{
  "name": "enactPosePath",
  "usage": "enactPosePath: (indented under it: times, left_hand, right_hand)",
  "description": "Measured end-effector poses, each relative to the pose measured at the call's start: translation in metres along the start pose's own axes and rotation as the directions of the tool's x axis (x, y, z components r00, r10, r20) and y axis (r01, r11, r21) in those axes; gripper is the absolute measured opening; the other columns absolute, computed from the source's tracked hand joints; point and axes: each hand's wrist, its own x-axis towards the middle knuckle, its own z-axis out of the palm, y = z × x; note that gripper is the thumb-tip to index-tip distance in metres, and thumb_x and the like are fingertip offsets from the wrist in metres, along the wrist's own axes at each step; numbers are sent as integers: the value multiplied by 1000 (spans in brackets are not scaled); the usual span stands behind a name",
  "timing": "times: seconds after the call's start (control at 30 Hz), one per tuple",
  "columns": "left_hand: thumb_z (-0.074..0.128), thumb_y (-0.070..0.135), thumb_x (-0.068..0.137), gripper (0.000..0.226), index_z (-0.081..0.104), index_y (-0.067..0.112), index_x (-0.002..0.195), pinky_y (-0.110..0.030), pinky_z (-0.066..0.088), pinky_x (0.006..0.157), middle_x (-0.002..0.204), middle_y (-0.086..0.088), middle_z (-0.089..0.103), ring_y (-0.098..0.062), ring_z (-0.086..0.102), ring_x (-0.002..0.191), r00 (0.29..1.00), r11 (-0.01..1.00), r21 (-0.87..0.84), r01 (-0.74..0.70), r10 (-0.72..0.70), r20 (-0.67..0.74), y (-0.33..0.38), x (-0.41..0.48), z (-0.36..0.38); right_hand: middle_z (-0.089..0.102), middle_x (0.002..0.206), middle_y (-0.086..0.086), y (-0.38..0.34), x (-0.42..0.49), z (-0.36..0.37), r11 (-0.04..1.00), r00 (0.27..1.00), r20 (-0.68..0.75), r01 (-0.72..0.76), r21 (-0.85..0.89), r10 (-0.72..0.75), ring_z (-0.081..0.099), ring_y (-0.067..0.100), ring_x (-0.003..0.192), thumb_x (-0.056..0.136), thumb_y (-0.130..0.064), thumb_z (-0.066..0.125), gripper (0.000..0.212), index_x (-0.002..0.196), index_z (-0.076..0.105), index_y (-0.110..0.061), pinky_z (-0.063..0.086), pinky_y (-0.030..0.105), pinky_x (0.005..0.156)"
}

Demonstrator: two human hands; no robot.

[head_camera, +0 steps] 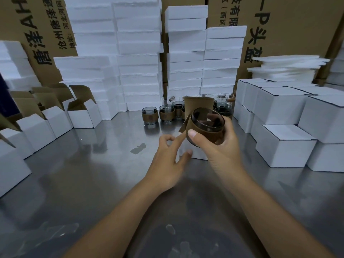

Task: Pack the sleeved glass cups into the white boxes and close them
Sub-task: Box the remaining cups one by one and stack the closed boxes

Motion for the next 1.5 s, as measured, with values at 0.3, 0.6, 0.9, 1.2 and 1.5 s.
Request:
enactPosePath:
  times: [0.3,0.6,0.9,1.2,1.5]
  left_hand:
    - [52,36,93,24,53,32,117,-27,46,89,113,10,39,-12,47,109,964,982,149,-117,149,-219,2,2,-4]
    - [56,27,92,16,61,19,105,-15,31,73,92,4,58,-11,47,87,897,900,342,-271,365,-251,10,-7,-9]
    - [53,34,88,21,63,16,88,-24,38,76,79,3,64,-11,50,77,815,797,456,-395,534,-227,8,-5,-12]
    - [50,34,86,23,61,14,79,-25,34,74,70,2,57,-16,51,70,803,790,441,-426,555,-218,12,-7,-16]
    - [51,43,85,28,60,17,80,-24,34,72,71,5,56,-11,48,72,823,827,407,-389,510,-250,9,-8,-17]
  right_hand:
    - [61,104,-28,-5,-2,2,987,996,19,94,-128,-92,56,-5,104,63,-51,75,46,102,53,-51,45,9,84]
    - [62,107,-16,-9,-2,1,984,998,13,66,-166,-65,56,-2,106,60,-49,76,41,97,57,-49,46,22,89]
    - [64,97,-31,-8,1,-2,994,995,4,100,-31,-100,58,-13,97,69,-31,77,41,105,57,-36,43,2,73]
    - [53,114,-22,-2,1,-6,905,971,-16,214,-369,-237,50,-5,111,66,-27,78,66,120,43,-41,39,5,87]
    - [44,135,-6,2,2,-12,768,976,113,216,-603,-186,42,11,123,74,-25,77,23,79,56,-32,37,25,99]
